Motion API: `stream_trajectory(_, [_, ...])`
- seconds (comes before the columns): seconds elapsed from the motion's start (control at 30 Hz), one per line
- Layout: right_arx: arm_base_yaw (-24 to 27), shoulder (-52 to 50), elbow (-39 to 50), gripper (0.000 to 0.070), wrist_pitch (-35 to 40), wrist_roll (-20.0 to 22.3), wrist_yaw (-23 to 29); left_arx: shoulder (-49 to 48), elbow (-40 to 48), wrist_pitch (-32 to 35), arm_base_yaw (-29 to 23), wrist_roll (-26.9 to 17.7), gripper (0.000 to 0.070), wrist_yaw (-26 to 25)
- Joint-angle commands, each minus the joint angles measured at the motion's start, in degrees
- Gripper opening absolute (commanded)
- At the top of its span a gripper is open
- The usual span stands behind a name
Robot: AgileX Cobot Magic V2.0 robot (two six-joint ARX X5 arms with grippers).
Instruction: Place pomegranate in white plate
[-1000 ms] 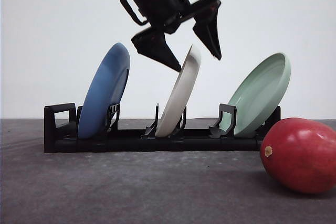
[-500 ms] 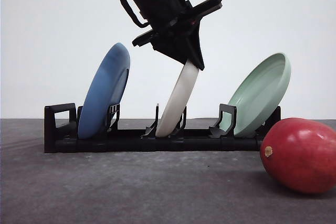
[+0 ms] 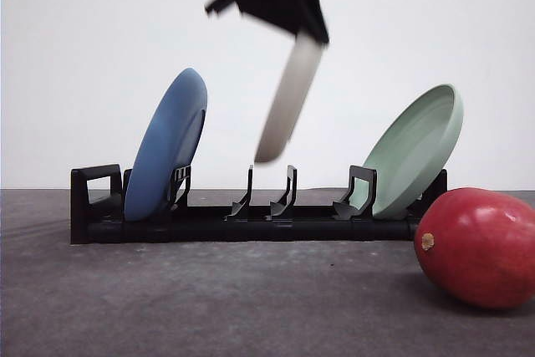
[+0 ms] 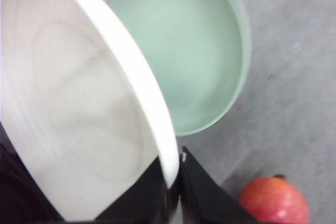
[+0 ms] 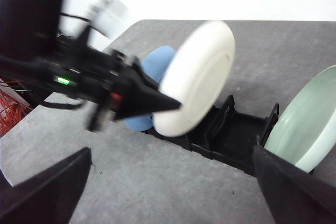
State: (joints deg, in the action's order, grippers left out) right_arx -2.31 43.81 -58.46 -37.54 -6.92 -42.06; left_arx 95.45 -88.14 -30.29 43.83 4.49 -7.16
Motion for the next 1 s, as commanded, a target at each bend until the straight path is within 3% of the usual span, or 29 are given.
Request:
stream_trajectory(0.0, [-0.2, 0.3, -1.0, 0.0625, 0.1, -0.3, 0.1, -1.2, -1.5, -0.5, 1.2, -0.2, 0.0000, 0.0])
stream_trajectory(0.17, [-0.2, 0.3, -1.0, 0.0625, -0.3, -0.4, 0.1, -7.2, -1.5, -8.7, 5.2, -0.4, 0.0000, 0.5])
stream_trajectory(0.27, [-0.2, 0.3, -1.0, 0.0625, -0.3, -0.4, 0.1, -10.5, -1.5, -14.3, 9.2, -0.4, 0.0000, 3.7])
stream_trajectory(0.57, [-0.2, 0.3, -1.0, 0.0625, -1.0, -0.5, 0.1, -14.6, -1.1, -30.2, 24.1, 1.6, 0.0000, 20.3])
stream_trajectory(0.73, [-0.2, 0.3, -1.0, 0.0625, -1.6, -0.5, 0.1, -14.5, 2.9, -29.7, 31.4, 5.9, 0.0000, 30.3])
stream_trajectory(0.97, [-0.2, 0.3, -1.0, 0.0625, -1.7, -0.6, 0.1, -13.6, 15.4, -24.0, 36.2, 12.7, 0.0000, 36.6])
